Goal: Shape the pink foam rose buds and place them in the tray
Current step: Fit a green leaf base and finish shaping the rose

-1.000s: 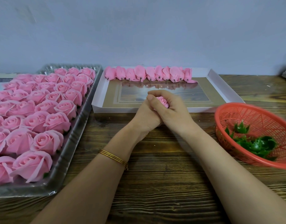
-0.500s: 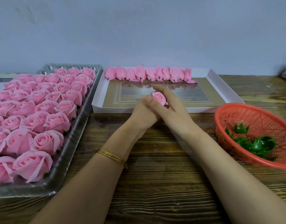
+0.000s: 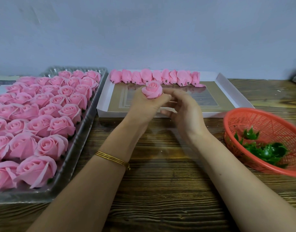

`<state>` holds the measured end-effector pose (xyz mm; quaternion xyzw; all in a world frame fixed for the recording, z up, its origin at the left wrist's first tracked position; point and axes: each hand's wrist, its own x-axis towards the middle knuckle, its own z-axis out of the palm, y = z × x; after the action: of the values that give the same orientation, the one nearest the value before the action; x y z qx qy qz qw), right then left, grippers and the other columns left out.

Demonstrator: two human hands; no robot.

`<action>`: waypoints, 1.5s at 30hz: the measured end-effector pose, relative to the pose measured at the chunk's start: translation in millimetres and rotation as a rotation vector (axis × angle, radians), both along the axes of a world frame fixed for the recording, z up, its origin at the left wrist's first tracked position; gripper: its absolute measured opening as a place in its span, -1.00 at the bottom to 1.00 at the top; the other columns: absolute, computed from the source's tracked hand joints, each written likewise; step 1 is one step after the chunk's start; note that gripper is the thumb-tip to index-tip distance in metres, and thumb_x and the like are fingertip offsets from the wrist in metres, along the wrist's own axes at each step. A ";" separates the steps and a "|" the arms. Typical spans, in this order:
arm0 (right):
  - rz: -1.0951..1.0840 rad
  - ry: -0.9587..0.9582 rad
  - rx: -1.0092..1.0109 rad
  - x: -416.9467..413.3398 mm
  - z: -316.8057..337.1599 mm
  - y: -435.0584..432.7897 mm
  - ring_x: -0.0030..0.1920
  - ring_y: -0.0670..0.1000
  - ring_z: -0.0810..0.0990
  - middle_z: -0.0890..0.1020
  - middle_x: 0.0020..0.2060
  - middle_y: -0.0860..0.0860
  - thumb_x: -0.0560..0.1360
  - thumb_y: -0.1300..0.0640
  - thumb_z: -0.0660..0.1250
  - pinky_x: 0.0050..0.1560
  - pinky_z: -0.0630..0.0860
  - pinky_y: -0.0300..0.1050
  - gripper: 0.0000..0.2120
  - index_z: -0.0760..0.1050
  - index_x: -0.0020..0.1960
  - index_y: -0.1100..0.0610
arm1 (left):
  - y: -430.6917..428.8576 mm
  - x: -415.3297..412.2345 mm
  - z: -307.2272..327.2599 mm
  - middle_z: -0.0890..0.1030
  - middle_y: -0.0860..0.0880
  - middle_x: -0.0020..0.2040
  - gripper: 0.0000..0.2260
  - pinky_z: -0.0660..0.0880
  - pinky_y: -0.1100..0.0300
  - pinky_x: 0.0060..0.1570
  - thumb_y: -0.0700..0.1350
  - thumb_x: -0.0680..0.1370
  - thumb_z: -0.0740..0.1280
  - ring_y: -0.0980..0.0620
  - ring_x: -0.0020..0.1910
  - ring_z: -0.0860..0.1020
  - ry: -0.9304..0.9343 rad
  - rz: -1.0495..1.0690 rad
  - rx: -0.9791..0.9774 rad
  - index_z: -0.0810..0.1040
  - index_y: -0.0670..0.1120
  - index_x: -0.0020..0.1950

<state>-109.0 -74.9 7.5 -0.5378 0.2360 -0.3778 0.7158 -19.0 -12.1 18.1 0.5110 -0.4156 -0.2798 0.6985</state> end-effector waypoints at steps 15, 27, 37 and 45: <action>0.317 -0.074 0.160 -0.8 -8.8 4.7 -0.26 -0.11 0.58 0.56 -0.24 0.04 0.51 0.42 0.24 -0.11 0.51 -0.28 -0.79 0.56 0.02 0.21 | -6.7 -1.1 -2.8 0.44 -0.05 -0.42 -0.76 0.37 0.27 -0.41 -0.22 0.37 0.44 0.07 -0.43 0.47 0.178 0.071 0.095 0.45 -0.05 -0.42; 0.310 -0.058 0.180 0.2 -6.7 10.4 -0.06 -0.05 0.50 0.52 -0.08 0.08 0.57 0.40 0.17 0.13 0.41 -0.13 -0.77 0.49 0.17 0.24 | -9.1 -6.2 -3.7 0.49 -0.01 -0.40 -0.80 0.44 0.17 -0.34 -0.09 0.32 0.44 0.06 -0.38 0.53 0.201 0.113 0.169 0.49 0.00 -0.47; 0.264 -0.059 0.188 2.6 -6.1 13.0 -0.05 -0.05 0.56 0.60 -0.06 0.09 0.56 0.44 0.14 0.17 0.46 -0.12 -0.75 0.54 0.07 0.25 | -7.4 -6.2 -4.7 0.53 0.00 -0.38 -0.76 0.49 0.20 -0.30 -0.23 0.46 0.46 0.08 -0.35 0.53 0.157 0.117 0.169 0.50 -0.06 -0.35; 0.246 -0.095 0.214 3.4 -5.9 12.5 -0.01 -0.01 0.58 0.62 -0.04 0.10 0.54 0.47 0.13 0.24 0.45 -0.04 -0.72 0.54 0.05 0.23 | -6.0 -2.7 -4.1 0.57 -0.03 -0.37 -0.80 0.53 0.17 -0.27 -0.25 0.45 0.48 0.06 -0.33 0.57 0.102 0.078 0.182 0.56 -0.08 -0.34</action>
<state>-105.6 -62.4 1.6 -0.4648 0.1732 -0.2850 0.8202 -21.7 -18.0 14.0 0.5732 -0.3320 -0.3147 0.6798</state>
